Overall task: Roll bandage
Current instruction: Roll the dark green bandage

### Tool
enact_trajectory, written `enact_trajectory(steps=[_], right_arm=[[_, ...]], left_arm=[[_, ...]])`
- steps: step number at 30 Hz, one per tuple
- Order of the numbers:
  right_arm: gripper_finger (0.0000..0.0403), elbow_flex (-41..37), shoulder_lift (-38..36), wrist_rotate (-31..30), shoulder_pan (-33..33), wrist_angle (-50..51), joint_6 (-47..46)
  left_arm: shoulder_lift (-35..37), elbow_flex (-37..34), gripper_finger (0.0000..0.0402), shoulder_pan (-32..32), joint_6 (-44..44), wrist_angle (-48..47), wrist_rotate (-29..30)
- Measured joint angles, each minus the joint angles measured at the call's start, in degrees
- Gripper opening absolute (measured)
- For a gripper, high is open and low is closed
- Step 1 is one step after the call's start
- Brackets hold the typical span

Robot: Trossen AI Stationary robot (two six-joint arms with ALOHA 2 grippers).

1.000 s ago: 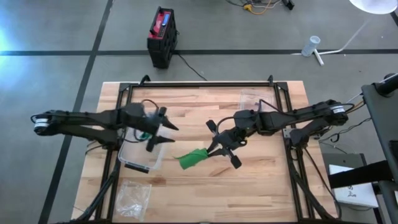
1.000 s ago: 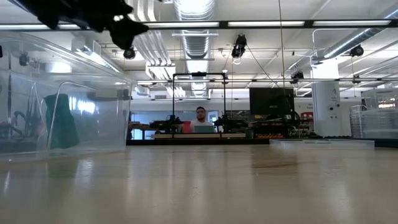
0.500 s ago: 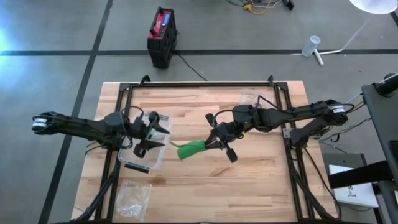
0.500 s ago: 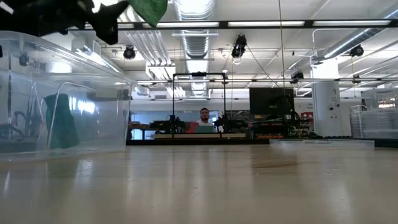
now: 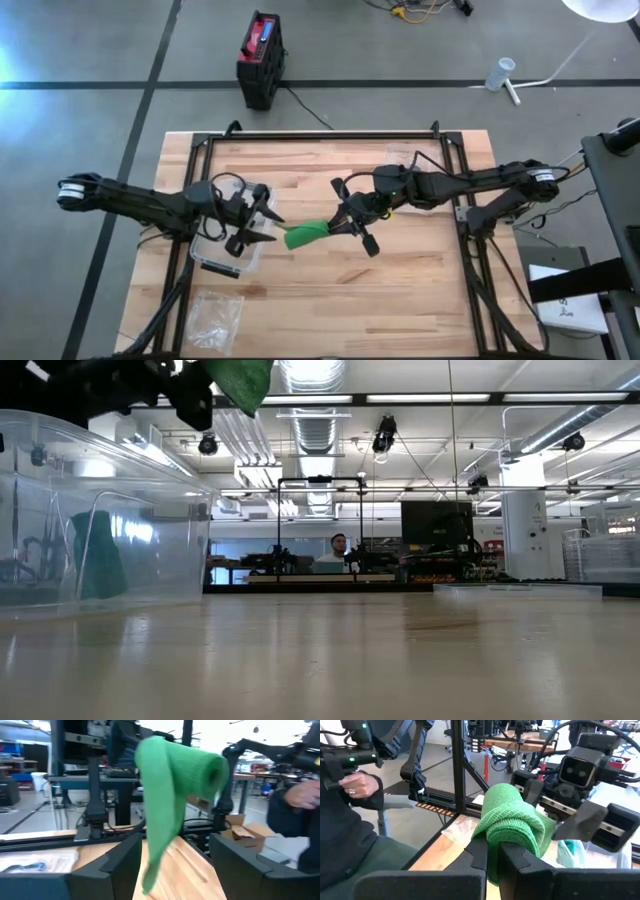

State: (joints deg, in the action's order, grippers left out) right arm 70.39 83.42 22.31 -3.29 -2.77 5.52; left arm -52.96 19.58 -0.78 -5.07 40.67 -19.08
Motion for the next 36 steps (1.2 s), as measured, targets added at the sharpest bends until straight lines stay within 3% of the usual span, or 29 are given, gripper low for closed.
enact_trajectory(steps=[4,6,11,12,22,29,36], right_arm=[[0.0008,0.0,0.0,0.1,0.0,0.0,0.0],[0.0008,0.0,0.0,0.1,0.0,0.0,0.0],[0.0008,0.0,0.0,0.1,0.0,2.2,0.4],[0.0008,0.0,0.0,0.1,-0.1,2.8,0.5],[0.0008,0.0,0.5,2.4,-0.5,6.4,0.6],[0.0008,0.5,4.0,4.1,-0.7,6.9,0.6],[0.0008,2.6,4.2,3.1,-2.0,7.4,4.7]], left_arm=[[-3.8,3.0,0.0204,0.1,0.7,0.0,0.9],[-5.6,4.6,0.0176,0.1,2.0,-0.1,1.1],[-8.0,9.7,0.003,0.6,6.0,-4.0,0.5],[-8.2,10.8,0.0016,0.9,6.2,-5.8,0.4],[-9.0,24.7,0.0001,8.8,14.9,-28.0,0.3],[-16.9,35.3,0.0,14.0,17.5,-35.3,-13.1],[-24.3,43.0,0.0,14.1,22.0,-53.7,-14.1]])
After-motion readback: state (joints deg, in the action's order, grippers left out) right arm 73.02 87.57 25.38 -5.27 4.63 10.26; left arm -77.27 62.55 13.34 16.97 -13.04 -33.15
